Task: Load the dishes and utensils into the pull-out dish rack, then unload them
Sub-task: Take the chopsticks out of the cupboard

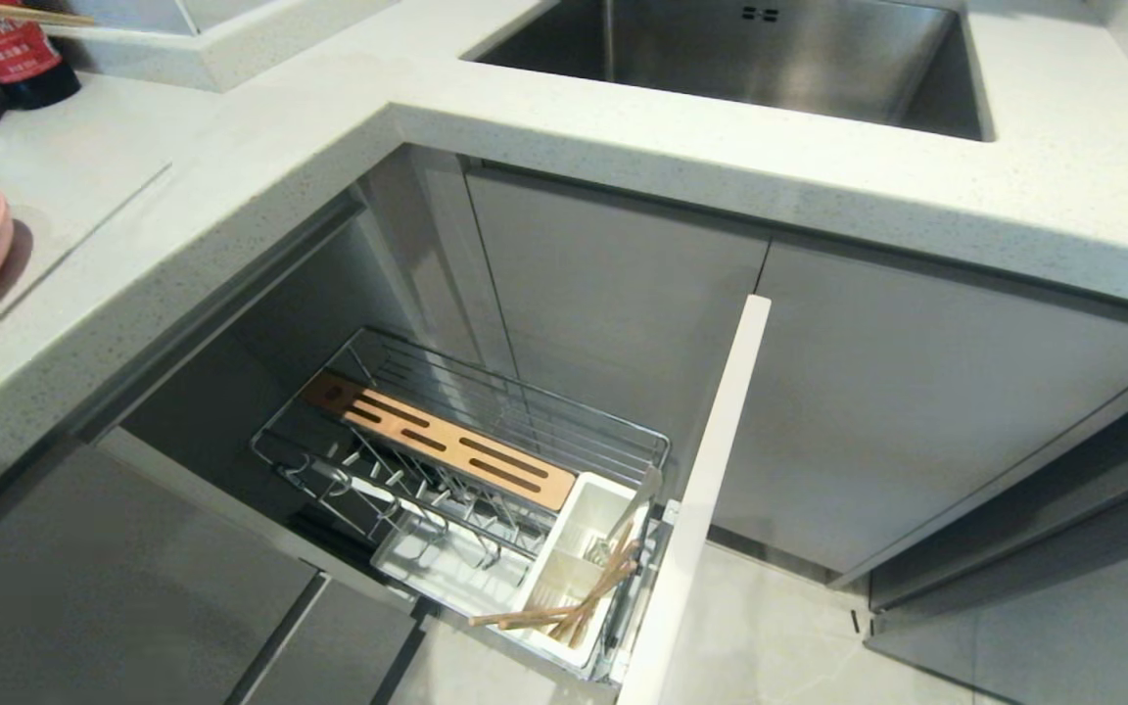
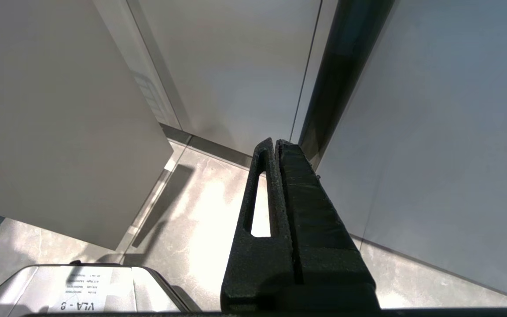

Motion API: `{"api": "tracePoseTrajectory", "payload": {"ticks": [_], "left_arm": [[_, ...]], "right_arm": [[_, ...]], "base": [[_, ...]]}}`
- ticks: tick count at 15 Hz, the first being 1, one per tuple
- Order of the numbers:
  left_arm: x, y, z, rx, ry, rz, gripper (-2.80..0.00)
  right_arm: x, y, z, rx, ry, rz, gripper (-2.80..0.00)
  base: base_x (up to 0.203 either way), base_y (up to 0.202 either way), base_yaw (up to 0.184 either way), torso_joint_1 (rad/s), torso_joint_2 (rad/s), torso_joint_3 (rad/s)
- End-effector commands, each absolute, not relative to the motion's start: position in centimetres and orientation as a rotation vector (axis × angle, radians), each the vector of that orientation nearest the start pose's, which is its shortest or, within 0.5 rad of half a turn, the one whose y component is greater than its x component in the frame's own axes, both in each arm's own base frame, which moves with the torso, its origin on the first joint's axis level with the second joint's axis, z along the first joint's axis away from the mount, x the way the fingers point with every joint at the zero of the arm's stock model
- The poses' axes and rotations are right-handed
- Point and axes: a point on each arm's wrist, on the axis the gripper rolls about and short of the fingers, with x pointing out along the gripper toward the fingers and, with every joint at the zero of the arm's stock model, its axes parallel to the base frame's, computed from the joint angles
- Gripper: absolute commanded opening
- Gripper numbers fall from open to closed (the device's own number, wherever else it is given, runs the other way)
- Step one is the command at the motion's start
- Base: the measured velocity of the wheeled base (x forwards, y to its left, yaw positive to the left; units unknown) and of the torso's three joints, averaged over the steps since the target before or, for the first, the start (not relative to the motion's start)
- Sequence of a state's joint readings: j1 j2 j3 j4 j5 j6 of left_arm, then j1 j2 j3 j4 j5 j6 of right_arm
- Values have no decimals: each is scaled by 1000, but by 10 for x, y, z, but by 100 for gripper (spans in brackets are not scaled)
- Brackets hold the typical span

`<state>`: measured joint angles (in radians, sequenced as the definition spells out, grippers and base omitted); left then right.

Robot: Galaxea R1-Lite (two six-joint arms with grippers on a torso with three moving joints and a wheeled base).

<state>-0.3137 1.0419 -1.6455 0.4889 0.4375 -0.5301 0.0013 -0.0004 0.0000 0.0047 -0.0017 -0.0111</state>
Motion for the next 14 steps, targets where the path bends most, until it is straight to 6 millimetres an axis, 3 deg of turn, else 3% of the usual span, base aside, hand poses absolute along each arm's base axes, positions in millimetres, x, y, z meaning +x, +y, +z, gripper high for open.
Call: {"api": "tracePoseTrajectory", "payload": {"ticks": [1, 8, 14], "left_arm": [[19, 5, 422, -567, -193, 146, -280], [18, 7, 357, -379, -263, 288, -280], [28, 10, 324, -302, -338, 338, -280]], "right_arm": [[-23, 0, 75, -11, 5, 0, -280], [-23, 0, 75, -11, 5, 0, -280], [-23, 0, 75, -11, 5, 0, -280]], "base": [[0, 0, 0, 0, 0, 0], [0, 0, 0, 0, 0, 0], [0, 0, 0, 0, 0, 0]]}}
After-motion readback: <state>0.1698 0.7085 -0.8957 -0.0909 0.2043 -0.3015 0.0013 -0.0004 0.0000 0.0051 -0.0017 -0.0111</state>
